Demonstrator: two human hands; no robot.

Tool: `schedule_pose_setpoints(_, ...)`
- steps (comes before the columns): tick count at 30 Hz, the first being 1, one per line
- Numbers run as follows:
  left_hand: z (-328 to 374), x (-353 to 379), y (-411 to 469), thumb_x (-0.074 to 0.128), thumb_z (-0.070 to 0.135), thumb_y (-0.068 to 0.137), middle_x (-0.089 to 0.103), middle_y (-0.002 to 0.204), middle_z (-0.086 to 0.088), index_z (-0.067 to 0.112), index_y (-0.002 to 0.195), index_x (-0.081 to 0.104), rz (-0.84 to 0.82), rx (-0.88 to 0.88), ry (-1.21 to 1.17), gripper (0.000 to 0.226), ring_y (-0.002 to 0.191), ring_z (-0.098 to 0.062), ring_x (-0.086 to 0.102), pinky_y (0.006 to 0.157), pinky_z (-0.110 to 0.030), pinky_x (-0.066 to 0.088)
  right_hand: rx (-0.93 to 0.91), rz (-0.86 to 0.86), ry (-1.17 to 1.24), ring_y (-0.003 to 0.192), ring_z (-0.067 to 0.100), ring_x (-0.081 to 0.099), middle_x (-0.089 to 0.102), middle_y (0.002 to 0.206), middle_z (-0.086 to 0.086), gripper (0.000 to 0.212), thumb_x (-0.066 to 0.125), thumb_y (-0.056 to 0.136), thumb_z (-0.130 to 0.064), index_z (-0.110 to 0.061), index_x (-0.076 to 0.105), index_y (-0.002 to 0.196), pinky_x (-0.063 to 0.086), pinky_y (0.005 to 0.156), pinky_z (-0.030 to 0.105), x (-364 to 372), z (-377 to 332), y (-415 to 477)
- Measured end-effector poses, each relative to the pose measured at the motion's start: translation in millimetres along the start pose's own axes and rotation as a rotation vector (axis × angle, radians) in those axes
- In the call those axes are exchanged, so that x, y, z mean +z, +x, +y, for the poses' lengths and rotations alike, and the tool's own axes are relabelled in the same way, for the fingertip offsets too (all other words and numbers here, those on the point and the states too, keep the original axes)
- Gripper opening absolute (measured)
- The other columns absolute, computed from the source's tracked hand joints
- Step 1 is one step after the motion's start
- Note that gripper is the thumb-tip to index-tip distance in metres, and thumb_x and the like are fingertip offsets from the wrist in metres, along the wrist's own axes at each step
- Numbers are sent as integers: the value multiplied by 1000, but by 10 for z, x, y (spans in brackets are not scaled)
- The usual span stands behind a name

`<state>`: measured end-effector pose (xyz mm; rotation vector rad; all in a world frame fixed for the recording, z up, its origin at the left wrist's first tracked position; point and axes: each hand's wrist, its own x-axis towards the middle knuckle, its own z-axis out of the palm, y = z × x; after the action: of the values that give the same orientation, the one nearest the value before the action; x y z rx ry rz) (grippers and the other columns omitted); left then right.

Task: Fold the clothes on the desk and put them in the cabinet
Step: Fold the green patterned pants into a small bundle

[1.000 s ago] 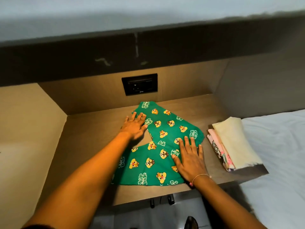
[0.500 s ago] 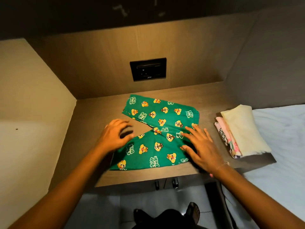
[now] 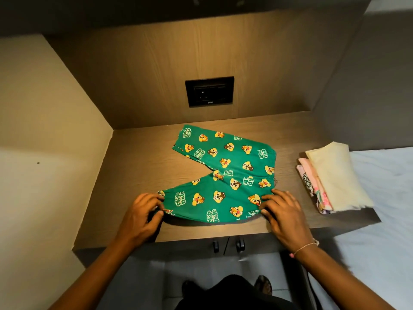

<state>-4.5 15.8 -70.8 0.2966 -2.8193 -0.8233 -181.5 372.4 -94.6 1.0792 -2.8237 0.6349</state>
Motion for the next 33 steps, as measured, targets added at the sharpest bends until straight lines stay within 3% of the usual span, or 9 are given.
schedule_pose_setpoints(2, 123, -27, 76, 50, 24, 84, 67, 100, -1, 15, 84, 60, 113, -194, -352, 14, 98, -15, 59, 86, -31, 47, 41, 41, 168, 103, 19, 61, 68, 99, -6, 11, 53, 94, -33, -26, 62, 92, 46, 98, 41, -62, -76, -74)
schedule_pose_setpoints(4, 245, -86, 227, 50, 15, 92, 63, 93, -6, 16, 86, 56, 178, -360, -670, 9, 88, -19, 60, 73, -30, 54, 126, 88, 377, 85, 5, 61, 64, 89, -17, 10, 48, 98, -33, -32, 57, 94, 49, 77, 29, -128, -150, -127)
schedule_pose_setpoints(7, 360, -146, 577, 45, 2, 98, 63, 84, -2, 16, 91, 55, 251, -385, -761, 18, 72, -10, 65, 53, -20, 55, 227, 127, 551, 72, 2, 63, 67, 83, -15, 6, 55, 94, -28, -34, 57, 96, 49, 61, 31, -207, -196, -61)
schedule_pose_setpoints(12, 368, -14, 1354, 56, 16, 96, 68, 87, -4, 17, 90, 63, 233, -393, -528, 9, 78, -16, 63, 71, -33, 53, 468, 109, 647, 77, 15, 68, 70, 81, -5, 11, 63, 92, -23, -33, 62, 86, 57, 65, 46, -309, -114, 242)
schedule_pose_setpoints(18, 407, 187, 2315, 59, 30, 94, 69, 85, -3, 24, 85, 63, 18, -355, -286, 11, 85, -25, 65, 66, -31, 48, 610, 59, 427, 72, 12, 67, 68, 75, -11, 13, 61, 92, -31, -32, 59, 79, 53, 57, 30, -335, 23, 512)
schedule_pose_setpoints(23, 545, 399, 2664, 57, 39, 94, 68, 113, -14, 18, 105, 63, -87, -345, -99, 24, 105, -34, 62, 90, -46, 51, 649, 90, 163, 82, 20, 66, 73, 94, -4, 10, 61, 91, -38, -33, 63, 100, 56, 67, 33, -279, 57, 623)
schedule_pose_setpoints(26, 690, 490, 2487, 45, 54, 94, 57, 131, -11, 18, 130, 51, -23, -207, 210, 52, 121, -32, 50, 101, -49, 41, 521, 168, 35, 98, 23, 61, 68, 109, -2, 24, 64, 89, -37, -31, 62, 112, 52, 80, 38, -271, 121, 593)
schedule_pose_setpoints(29, 902, 826, 1868, 27, 66, 91, 44, 147, -11, 22, 141, 40, -43, -130, 304, 68, 137, -31, 35, 111, -53, 27, 379, 2, 38, 108, 20, 54, 63, 119, -2, 36, 58, 92, -41, -29, 57, 126, 48, 90, 38, -244, 182, 538)
schedule_pose_setpoints(33, 971, 1208, 1154, 2, 79, 83, -9, 162, -5, 35, 153, 4, -260, -110, 404, 82, 147, -28, -19, 116, -51, -12, 284, -159, -48, 113, 17, 47, 56, 126, -4, 46, 50, 94, -47, -32, 49, 137, 44, 94, 36, -198, 133, 496)
